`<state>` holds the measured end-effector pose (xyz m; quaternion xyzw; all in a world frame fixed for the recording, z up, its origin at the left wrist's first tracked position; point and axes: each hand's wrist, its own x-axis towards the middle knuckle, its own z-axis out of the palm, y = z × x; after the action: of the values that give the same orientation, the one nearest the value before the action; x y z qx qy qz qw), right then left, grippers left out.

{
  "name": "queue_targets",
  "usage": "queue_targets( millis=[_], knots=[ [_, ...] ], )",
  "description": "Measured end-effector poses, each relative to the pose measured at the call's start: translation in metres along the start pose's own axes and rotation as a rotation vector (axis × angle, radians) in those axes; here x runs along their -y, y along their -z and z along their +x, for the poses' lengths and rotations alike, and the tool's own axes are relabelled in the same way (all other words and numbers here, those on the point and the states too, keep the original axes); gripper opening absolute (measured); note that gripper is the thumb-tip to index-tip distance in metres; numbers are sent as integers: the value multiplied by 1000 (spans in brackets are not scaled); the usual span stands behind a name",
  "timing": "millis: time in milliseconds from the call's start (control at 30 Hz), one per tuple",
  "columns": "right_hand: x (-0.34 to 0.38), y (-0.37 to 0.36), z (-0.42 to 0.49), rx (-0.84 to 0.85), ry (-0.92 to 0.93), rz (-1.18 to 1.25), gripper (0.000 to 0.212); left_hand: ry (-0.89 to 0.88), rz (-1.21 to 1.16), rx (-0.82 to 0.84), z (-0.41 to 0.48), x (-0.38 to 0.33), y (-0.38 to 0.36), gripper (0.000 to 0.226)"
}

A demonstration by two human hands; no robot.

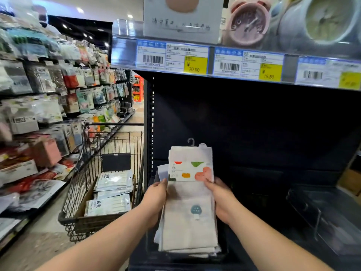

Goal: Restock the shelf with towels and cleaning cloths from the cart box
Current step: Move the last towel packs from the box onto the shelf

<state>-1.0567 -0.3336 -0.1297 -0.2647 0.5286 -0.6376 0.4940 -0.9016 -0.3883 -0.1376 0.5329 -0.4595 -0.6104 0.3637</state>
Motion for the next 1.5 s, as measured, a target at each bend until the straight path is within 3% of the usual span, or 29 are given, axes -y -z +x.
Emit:
queue_targets(
  millis=[167, 300, 433, 500, 600, 733, 800, 900, 1033, 1200, 1267, 1333, 1433, 1500],
  knots=[
    [-19, -2, 23, -55, -8, -420, 14, 3, 83, 87, 3, 6, 1, 41],
    [-22, -18, 30, -183, -23, -755, 59, 37, 137, 105, 10, 6, -5, 45],
    [-30, -19, 31, -251, -54, -980, 87, 43, 84, 91, 18, 2, -9, 36],
    [-40, -11, 35, -205, -70, -997, 81, 26, 13, 100, 22, 3, -12, 36],
    [-39, -1, 33, -230, -33, -849, 55, -36, -119, 151, 18, -1, -18, 47],
    [-27, 6, 34, -272, 25, -759, 42, -108, -73, 185, 21, -6, -23, 63],
    [-28, 5, 34, -255, -20, -915, 44, -114, 22, 157, 23, -3, -23, 62],
    [-30, 1, 28, -226, -77, -1064, 72, -162, 160, 139, 22, 3, -22, 58],
    [-25, 0, 12, -217, 85, -1070, 96, -204, 271, 98, 18, 3, -20, 51],
    [-5, -8, -2, -118, 331, -1307, 86, -345, 428, 71, 6, -4, -17, 43],
    [5, -11, -4, -61, 404, -1501, 75, -416, 565, 54, 3, -10, -9, 57],
    [16, -16, -9, 15, 465, -1671, 68, -473, 835, -6, -3, -20, 3, 73],
    [24, -27, -13, 102, 520, -1777, 62, -558, 1320, -172, -16, -34, 26, 76],
    [25, -37, -14, 154, 559, -1798, 58, -528, 1494, -243, -24, -34, 44, 77]
  ],
)
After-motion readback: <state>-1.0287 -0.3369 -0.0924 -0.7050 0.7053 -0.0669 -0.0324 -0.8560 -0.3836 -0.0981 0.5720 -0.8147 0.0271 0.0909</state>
